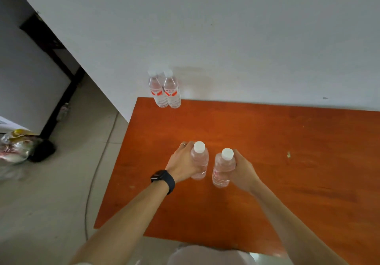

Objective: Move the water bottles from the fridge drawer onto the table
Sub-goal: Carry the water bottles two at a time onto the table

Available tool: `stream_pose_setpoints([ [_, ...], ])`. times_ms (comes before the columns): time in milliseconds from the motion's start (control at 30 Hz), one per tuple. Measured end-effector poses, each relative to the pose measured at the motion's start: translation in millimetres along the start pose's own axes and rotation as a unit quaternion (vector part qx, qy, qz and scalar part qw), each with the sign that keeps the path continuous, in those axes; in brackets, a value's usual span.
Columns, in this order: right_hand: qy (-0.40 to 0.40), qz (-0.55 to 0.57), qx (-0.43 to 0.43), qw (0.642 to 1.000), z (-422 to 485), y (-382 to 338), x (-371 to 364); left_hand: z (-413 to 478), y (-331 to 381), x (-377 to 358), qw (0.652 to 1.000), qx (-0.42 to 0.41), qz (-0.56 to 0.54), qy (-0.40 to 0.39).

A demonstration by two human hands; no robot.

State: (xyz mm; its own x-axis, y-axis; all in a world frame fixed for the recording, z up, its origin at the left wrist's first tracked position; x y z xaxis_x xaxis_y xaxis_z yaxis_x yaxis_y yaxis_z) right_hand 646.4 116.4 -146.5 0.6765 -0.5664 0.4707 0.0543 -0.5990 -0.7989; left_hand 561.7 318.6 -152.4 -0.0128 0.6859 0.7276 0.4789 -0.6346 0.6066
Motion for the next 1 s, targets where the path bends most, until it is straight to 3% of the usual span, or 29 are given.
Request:
stream_pose_setpoints([
  [233, 0.022, -0.068, 0.046, 0.996, 99, -24, 14, 86, 8, 37, 0.997, -0.041, 0.052, 0.045],
  [433, 0.056, -0.055, 0.065, 0.995, 173, -51, 29, 156, 26, 72, 0.986, -0.074, 0.090, 0.116],
  [567, 0.090, -0.036, 0.084, 0.992, 216, -68, 39, 194, 30, 92, 0.939, -0.124, 0.242, 0.211],
  [667, 0.113, -0.025, 0.100, 0.988, 244, -80, 44, 221, 30, 109, 0.904, -0.159, 0.320, 0.235],
  [767, 0.121, -0.020, 0.106, 0.987, 269, -88, 44, 238, 30, 119, 0.884, -0.172, 0.365, 0.235],
  [1000, 0.107, 0.030, 0.106, 0.988, 287, -90, 34, 256, 26, 133, 0.893, -0.122, 0.401, 0.166],
])
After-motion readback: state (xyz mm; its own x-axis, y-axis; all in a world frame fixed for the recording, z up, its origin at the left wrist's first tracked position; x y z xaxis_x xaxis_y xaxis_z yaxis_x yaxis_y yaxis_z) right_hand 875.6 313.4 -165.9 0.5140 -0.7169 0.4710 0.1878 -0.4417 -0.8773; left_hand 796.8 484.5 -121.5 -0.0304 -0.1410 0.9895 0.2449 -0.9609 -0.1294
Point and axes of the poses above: each hand's wrist, its own z-axis towards the middle knuckle, its own x-axis out of the back of the hand, y = z × x, the point moved 1 cm from there along z, towards the middle knuckle, and after that the axes turned 4 degrees about x, right-handed, at the moved point
